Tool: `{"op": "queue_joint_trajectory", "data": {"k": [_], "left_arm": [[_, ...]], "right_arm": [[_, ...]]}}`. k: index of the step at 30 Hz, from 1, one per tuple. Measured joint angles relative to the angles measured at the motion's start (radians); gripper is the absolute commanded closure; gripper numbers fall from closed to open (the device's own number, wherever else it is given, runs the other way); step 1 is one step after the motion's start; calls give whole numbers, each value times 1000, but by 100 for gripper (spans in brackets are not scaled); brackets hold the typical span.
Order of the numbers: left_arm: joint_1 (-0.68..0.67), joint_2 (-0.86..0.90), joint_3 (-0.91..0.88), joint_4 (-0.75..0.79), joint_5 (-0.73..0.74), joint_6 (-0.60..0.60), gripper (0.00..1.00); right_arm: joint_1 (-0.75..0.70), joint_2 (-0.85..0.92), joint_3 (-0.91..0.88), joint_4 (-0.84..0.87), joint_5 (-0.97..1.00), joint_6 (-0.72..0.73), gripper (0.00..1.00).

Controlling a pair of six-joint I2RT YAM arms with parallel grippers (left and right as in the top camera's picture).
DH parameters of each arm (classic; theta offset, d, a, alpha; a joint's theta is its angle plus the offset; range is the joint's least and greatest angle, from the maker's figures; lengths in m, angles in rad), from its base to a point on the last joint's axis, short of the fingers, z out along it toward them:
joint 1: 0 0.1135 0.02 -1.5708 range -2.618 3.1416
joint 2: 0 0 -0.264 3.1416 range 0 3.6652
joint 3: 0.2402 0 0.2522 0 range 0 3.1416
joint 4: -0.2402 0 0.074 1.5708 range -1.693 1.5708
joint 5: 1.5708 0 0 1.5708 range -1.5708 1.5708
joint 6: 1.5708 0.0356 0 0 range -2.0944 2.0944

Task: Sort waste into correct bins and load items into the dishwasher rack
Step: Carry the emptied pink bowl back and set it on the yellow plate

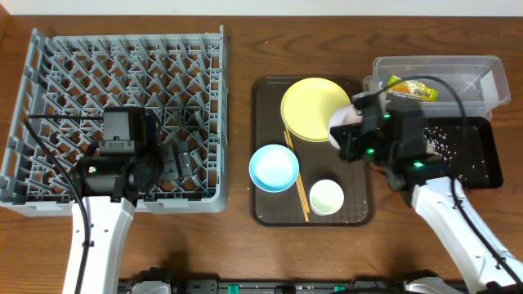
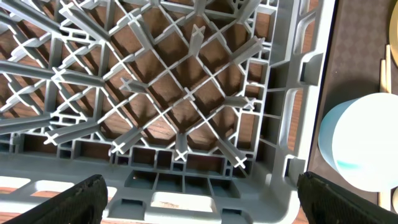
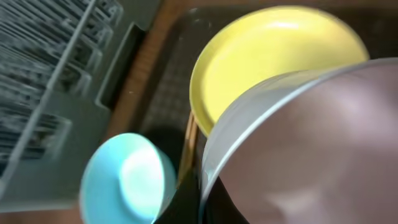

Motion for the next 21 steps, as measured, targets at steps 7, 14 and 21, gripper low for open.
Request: {"op": "queue_joint_trajectory", "data": {"k": [7,14,21], "left_arm": [[0,0,0,5,0,0,1],[0,0,0,5,0,0,1],[0,0,0,5,0,0,1]], "right_arm": [[74,37,147,-37,188,-175,99],[134,174,243,-28,233,-321,99],[186,354,245,62,230,-373,99]]}}
